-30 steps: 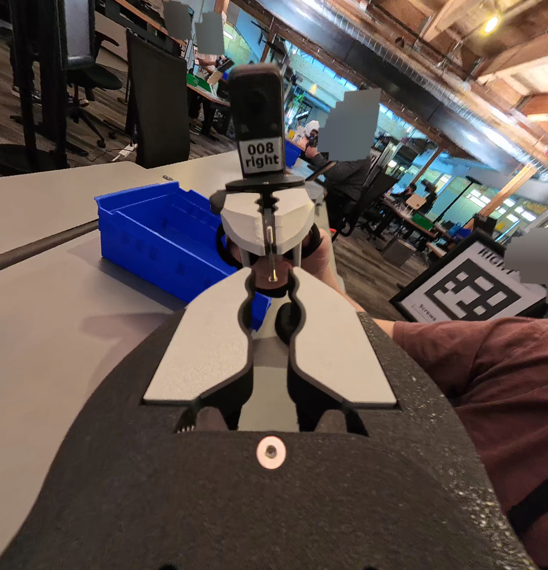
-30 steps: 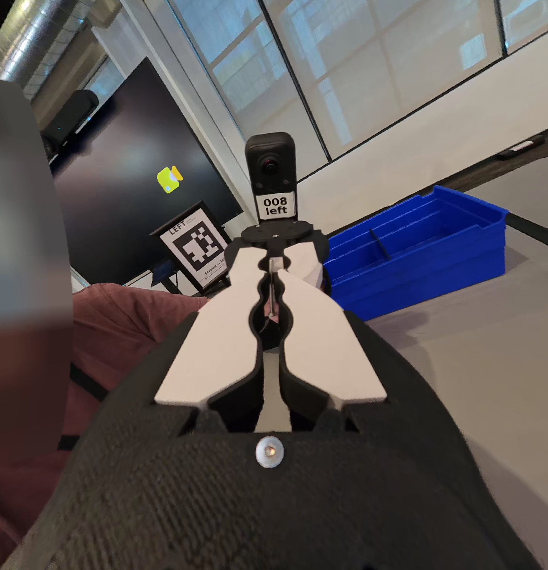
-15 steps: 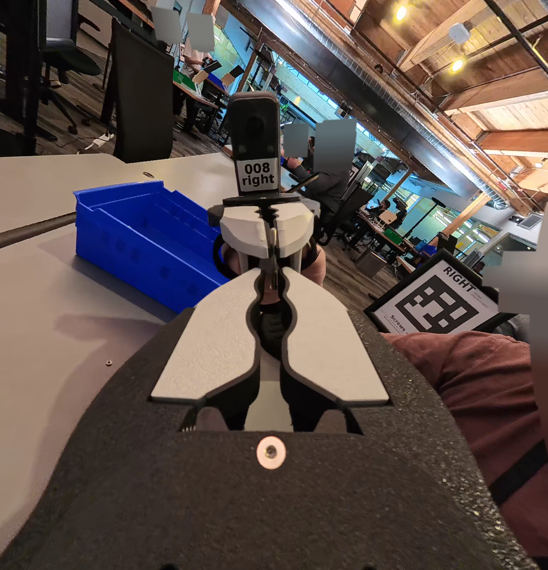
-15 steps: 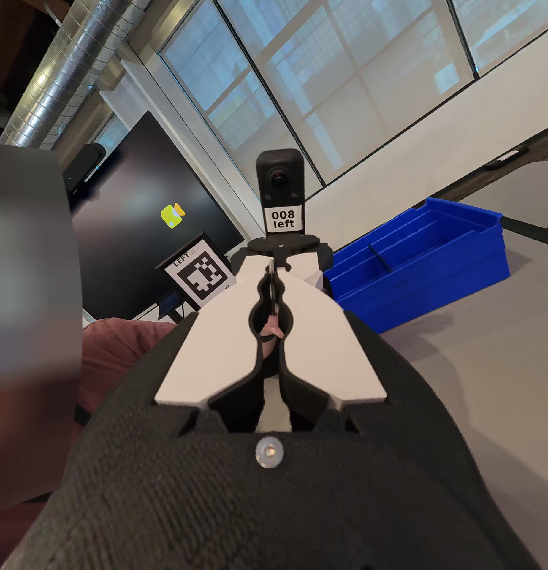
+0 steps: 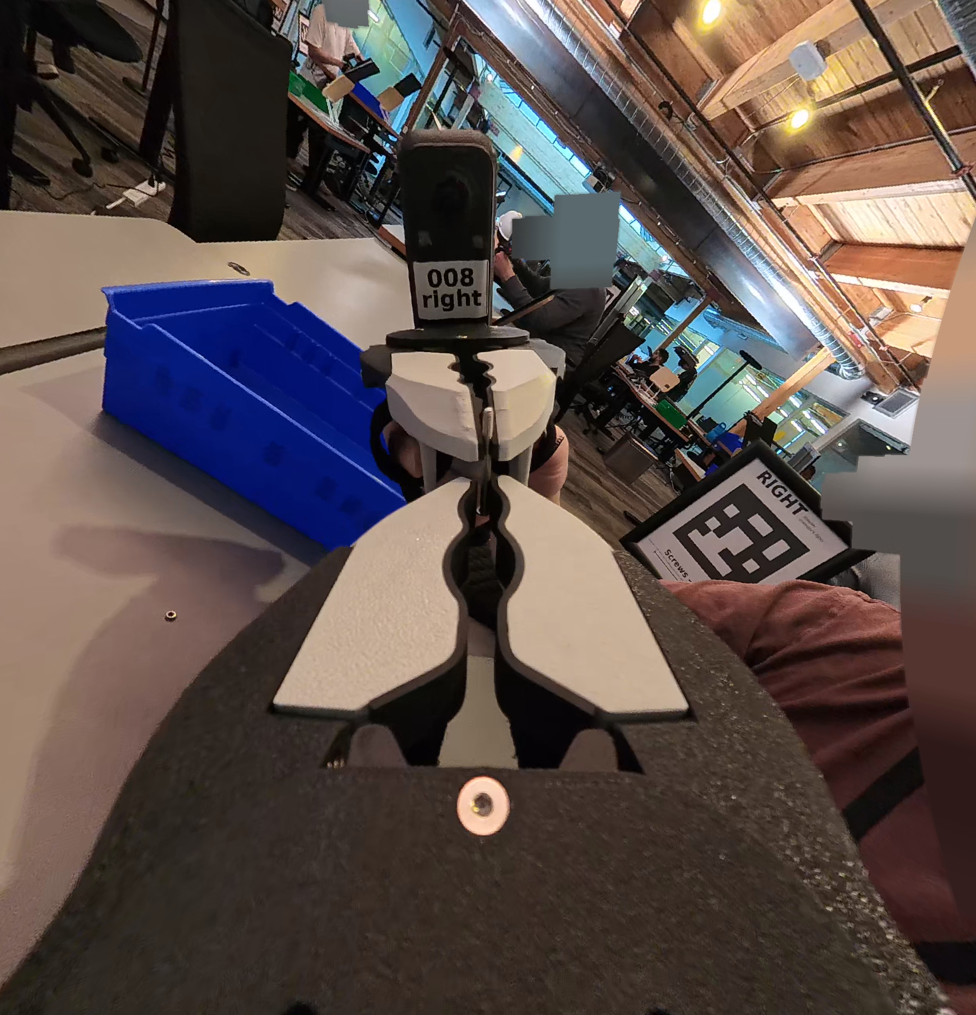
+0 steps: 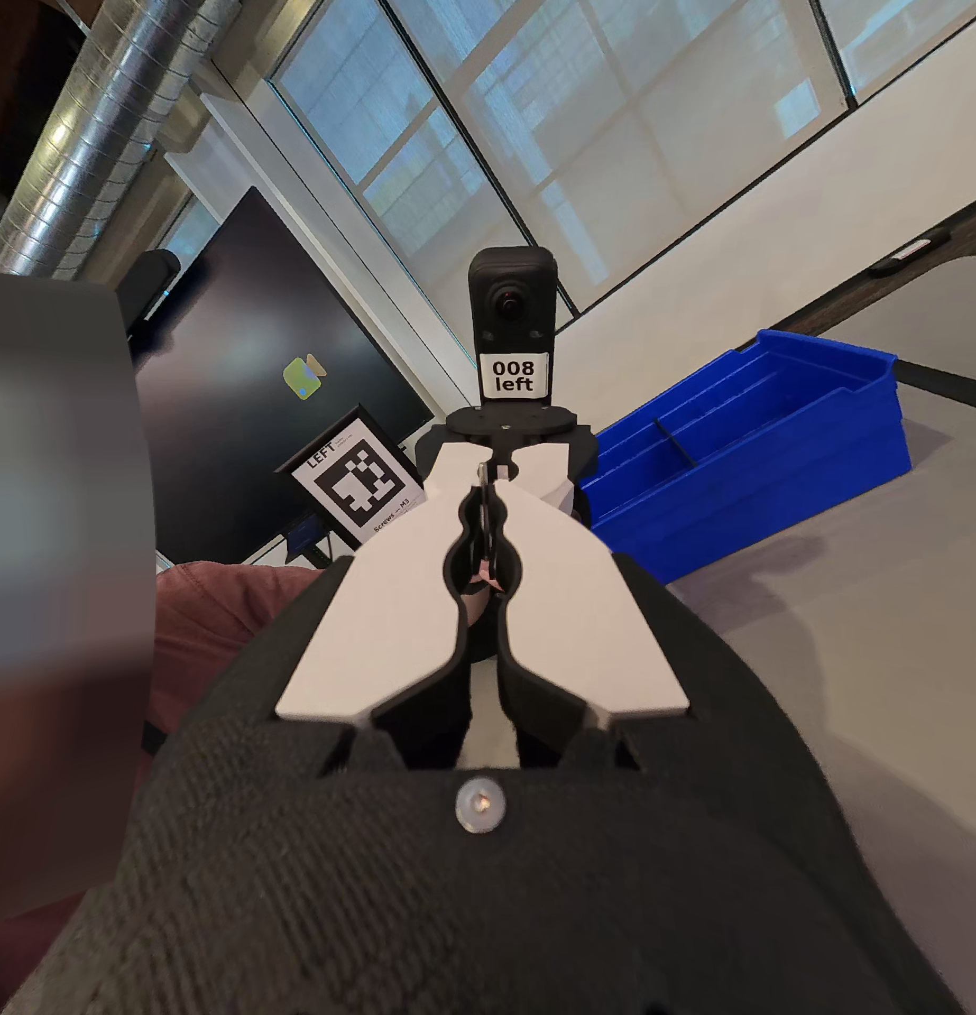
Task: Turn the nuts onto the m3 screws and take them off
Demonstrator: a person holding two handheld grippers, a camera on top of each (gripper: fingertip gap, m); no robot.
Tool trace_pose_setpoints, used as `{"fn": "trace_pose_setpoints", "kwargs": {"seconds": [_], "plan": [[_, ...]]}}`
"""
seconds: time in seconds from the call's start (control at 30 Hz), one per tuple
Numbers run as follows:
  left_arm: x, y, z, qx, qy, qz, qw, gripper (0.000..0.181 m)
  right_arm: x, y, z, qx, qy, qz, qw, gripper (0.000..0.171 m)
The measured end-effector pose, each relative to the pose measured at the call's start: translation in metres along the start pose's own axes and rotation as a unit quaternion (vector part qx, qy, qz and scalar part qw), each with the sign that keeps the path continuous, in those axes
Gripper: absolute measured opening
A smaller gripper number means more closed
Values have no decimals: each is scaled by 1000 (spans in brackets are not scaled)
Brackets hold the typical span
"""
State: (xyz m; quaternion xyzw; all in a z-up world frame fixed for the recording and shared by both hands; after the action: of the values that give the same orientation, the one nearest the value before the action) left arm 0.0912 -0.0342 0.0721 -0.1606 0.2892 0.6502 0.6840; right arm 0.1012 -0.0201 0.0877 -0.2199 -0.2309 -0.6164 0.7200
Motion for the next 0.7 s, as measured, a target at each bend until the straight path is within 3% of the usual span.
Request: {"fn": "trace_pose_setpoints", "kwargs": {"seconds": [0.7], "plan": [[4, -2, 1, 15, 23, 6, 1000, 3, -8, 4, 0, 2, -31, 9, 999, 3]]}}
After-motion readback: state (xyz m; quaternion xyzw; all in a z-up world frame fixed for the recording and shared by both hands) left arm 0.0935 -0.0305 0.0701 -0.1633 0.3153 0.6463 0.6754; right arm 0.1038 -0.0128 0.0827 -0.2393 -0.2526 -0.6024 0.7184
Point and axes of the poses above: each gripper's, where its closed fingertips meet, y back along the fingers, z out of its top, x = y × z across the jaws, the point moved 2 cm from there along y, back along the fingers, and after that the axes turned 10 degrees about x, right-handed, at the moved point
